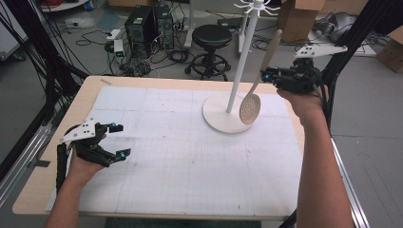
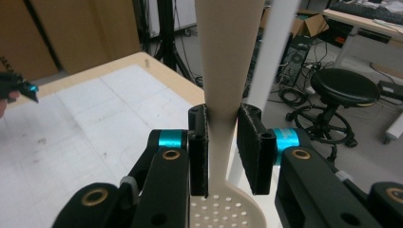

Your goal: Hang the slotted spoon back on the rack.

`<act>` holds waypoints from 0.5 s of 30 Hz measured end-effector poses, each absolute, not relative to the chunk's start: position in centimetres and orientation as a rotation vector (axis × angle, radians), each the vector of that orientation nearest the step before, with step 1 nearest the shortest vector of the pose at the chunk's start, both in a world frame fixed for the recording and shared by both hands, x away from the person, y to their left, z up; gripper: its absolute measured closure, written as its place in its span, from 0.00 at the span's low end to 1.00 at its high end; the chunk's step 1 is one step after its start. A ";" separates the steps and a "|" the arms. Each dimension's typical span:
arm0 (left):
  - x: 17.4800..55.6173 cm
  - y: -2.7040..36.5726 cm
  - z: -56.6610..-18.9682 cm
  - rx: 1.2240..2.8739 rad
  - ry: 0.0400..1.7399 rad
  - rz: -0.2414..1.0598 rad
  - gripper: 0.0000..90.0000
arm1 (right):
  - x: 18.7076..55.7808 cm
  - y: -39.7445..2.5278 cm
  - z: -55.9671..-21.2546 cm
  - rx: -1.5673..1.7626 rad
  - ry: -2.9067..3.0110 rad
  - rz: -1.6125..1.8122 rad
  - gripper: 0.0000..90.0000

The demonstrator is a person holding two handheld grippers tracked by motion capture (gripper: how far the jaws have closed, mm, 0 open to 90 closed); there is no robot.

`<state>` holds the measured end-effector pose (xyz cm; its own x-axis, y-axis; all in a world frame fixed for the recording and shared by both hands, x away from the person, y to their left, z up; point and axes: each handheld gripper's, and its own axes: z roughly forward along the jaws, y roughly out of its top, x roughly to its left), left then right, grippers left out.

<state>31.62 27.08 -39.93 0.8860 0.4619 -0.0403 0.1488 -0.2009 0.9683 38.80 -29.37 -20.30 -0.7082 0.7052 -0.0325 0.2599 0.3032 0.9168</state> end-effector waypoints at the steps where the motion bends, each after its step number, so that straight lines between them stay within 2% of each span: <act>1: 31.6 27.0 -40.0 1.772 0.465 0.302 0.06 | 39.1 -29.6 -20.2 0.867 2.139 1.390 0.83; 15: 31.7 27.2 -40.1 1.768 0.474 0.299 0.06 | 42.9 -30.5 -18.1 0.976 2.155 1.287 0.83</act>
